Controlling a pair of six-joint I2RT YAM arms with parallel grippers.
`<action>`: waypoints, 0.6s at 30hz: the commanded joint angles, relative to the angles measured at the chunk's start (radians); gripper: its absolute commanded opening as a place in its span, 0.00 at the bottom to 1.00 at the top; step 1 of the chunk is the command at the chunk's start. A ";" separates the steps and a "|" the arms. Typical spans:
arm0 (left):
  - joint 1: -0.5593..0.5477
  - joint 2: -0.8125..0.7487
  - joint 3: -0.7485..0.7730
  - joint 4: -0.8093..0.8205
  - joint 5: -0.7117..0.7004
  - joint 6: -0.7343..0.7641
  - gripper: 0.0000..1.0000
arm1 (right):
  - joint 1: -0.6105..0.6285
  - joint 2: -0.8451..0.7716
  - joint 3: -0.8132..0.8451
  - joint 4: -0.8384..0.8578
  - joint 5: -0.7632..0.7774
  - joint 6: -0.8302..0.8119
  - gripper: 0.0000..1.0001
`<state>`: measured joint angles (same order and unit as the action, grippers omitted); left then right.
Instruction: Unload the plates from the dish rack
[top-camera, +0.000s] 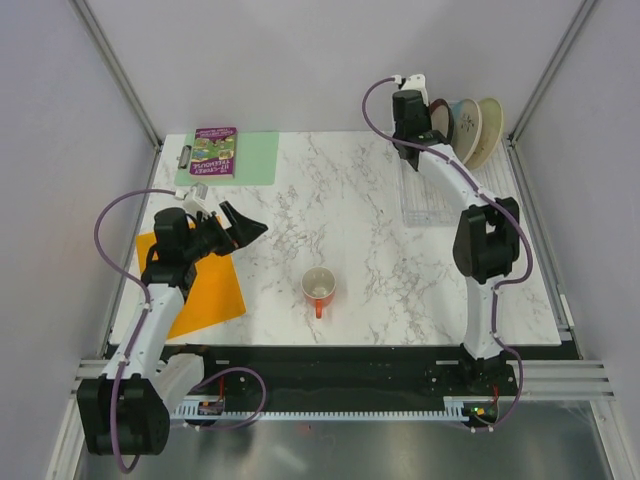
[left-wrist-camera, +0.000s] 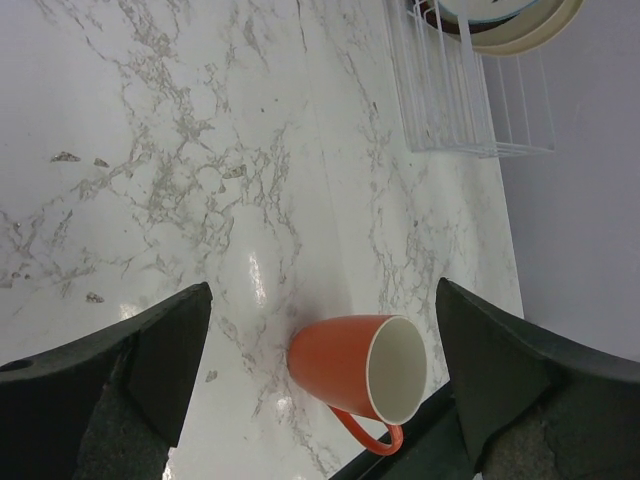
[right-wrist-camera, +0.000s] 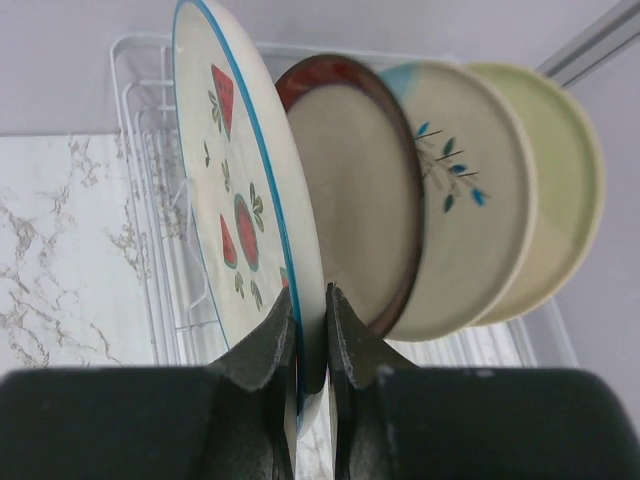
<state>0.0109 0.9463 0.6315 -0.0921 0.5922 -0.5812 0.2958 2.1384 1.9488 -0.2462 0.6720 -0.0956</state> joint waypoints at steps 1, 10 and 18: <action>0.001 0.035 0.036 0.023 0.020 0.023 1.00 | -0.003 -0.207 0.033 0.176 0.109 -0.056 0.00; 0.000 0.172 0.044 0.299 0.188 -0.202 1.00 | 0.026 -0.448 0.007 -0.007 -0.081 0.083 0.00; 0.001 0.281 0.059 0.567 0.254 -0.310 1.00 | 0.043 -0.626 -0.172 -0.123 -0.422 0.275 0.00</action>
<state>0.0109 1.1816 0.6502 0.2523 0.7734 -0.7803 0.3309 1.6020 1.8637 -0.3977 0.4808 0.0322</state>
